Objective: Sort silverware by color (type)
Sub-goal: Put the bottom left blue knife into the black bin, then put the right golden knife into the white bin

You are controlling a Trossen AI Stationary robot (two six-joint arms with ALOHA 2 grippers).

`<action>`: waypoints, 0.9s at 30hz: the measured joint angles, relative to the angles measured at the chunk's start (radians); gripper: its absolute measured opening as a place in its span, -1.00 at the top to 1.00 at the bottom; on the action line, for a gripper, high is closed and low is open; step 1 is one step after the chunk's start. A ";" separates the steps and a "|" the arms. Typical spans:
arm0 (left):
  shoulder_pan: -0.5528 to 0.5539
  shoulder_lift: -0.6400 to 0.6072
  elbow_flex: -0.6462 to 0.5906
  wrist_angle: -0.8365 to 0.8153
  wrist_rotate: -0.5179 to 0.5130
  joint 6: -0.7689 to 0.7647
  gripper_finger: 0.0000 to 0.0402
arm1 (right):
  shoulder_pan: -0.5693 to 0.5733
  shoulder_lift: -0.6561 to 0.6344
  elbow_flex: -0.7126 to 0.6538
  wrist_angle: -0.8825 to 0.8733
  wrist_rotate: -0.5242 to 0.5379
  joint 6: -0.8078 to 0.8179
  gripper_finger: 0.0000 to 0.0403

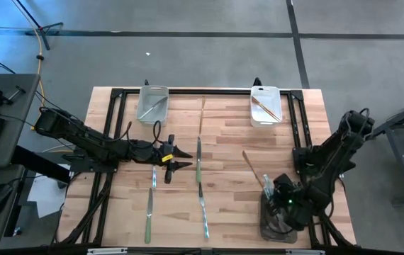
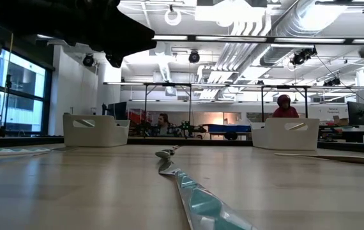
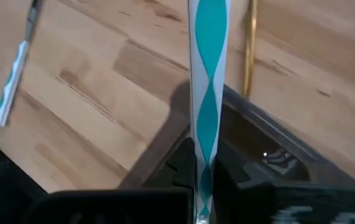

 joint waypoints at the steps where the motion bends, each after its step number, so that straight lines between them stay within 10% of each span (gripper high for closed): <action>1: 0.000 0.000 0.000 0.000 -0.002 0.000 0.43 | 0.013 0.000 -0.009 0.004 0.000 0.024 0.99; 17: 0.001 0.000 0.000 -0.004 -0.003 0.012 0.43 | 0.049 0.000 -0.040 0.015 -0.052 0.060 0.57; 27: 0.001 0.000 0.000 -0.044 -0.003 0.029 0.43 | -0.017 -0.072 0.080 -0.198 -0.037 -0.155 0.73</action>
